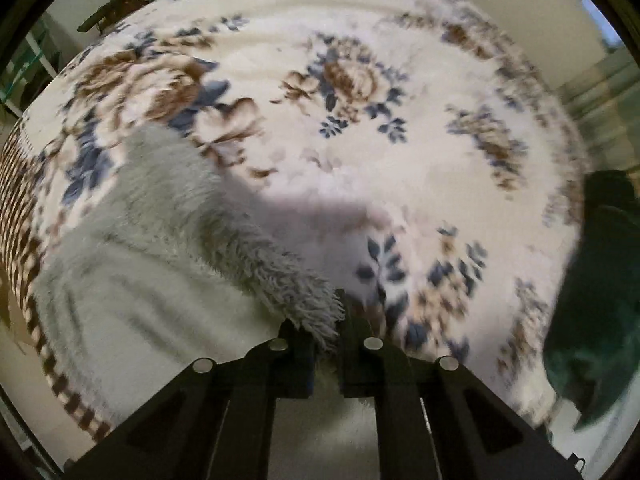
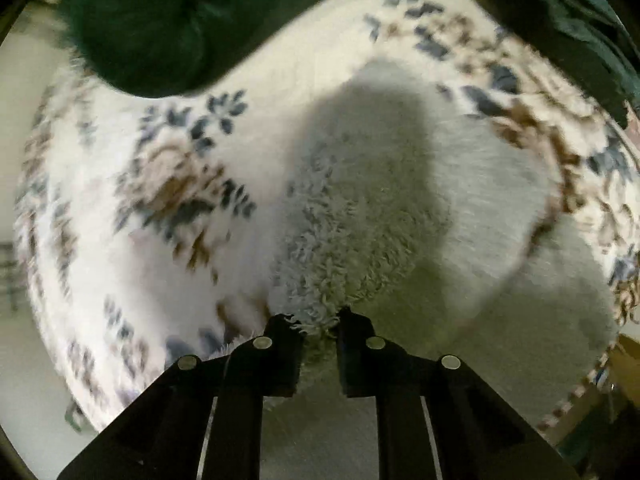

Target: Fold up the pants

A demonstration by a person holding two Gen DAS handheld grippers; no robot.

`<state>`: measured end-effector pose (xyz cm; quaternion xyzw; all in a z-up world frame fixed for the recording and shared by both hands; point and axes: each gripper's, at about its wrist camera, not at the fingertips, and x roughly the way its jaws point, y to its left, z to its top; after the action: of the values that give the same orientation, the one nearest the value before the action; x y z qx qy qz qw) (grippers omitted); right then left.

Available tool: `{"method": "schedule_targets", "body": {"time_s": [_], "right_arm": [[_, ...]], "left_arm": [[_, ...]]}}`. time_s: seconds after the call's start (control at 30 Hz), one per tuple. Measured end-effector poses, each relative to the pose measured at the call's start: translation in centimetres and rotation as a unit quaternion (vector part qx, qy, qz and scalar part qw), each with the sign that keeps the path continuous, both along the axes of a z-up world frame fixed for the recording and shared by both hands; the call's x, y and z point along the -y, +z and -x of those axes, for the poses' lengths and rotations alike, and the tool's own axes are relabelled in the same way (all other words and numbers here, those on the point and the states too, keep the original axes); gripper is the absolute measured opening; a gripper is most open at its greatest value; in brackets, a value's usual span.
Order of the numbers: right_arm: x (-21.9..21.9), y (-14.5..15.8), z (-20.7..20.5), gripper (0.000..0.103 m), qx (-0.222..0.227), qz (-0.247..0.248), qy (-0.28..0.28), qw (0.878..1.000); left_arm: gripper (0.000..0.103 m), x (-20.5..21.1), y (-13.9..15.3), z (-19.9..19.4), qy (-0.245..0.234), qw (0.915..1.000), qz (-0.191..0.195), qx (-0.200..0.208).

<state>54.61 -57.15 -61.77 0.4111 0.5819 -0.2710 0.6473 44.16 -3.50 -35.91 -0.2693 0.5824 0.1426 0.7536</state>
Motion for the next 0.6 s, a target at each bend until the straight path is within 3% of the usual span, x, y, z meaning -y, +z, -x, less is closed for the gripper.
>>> {"method": "schedule_targets", "body": {"time_s": [0.03, 0.1, 0.17, 0.3, 0.43, 0.53, 0.57, 0.6], "right_arm": [[-0.4, 1.3, 1.9, 0.014, 0.013, 0.000, 0.006, 1.000], [0.1, 3.1, 4.2, 0.014, 0.030, -0.003, 0.015, 0.999], [-0.2, 5.4, 8.8, 0.014, 0.040, -0.011, 0.022, 0.999], [-0.2, 7.7, 17.8, 0.014, 0.025, -0.008, 0.048, 0.998], [-0.9, 4.1, 24.5, 0.014, -0.020, -0.001, 0.066, 0.998], [-1.2, 0.5, 26.9, 0.017, -0.047, -0.009, 0.095, 0.994], [-1.3, -0.5, 27.3, 0.025, -0.060, -0.012, 0.109, 0.992], [-1.6, -1.1, 27.6, 0.035, -0.071, -0.020, 0.121, 0.990]], "left_arm": [[0.005, -1.1, -0.1, -0.2, -0.008, 0.9999, 0.003, 0.011], [0.005, -2.3, 1.0, 3.6, -0.016, 0.9996, 0.007, 0.023], [0.005, -3.5, -2.3, 4.5, -0.017, 0.9997, 0.006, 0.018], [0.005, -4.7, -6.9, 12.1, -0.015, 0.9996, 0.000, -0.024], [0.006, -5.3, -13.3, 17.3, -0.007, 0.9969, -0.003, -0.079], [0.009, -5.3, -15.1, 19.4, 0.009, 0.9975, -0.001, -0.071], [0.011, -5.4, -14.9, 19.7, 0.014, 0.9980, -0.003, -0.062], [0.019, -5.4, -14.6, 19.8, 0.013, 0.9983, -0.009, -0.057]]}}
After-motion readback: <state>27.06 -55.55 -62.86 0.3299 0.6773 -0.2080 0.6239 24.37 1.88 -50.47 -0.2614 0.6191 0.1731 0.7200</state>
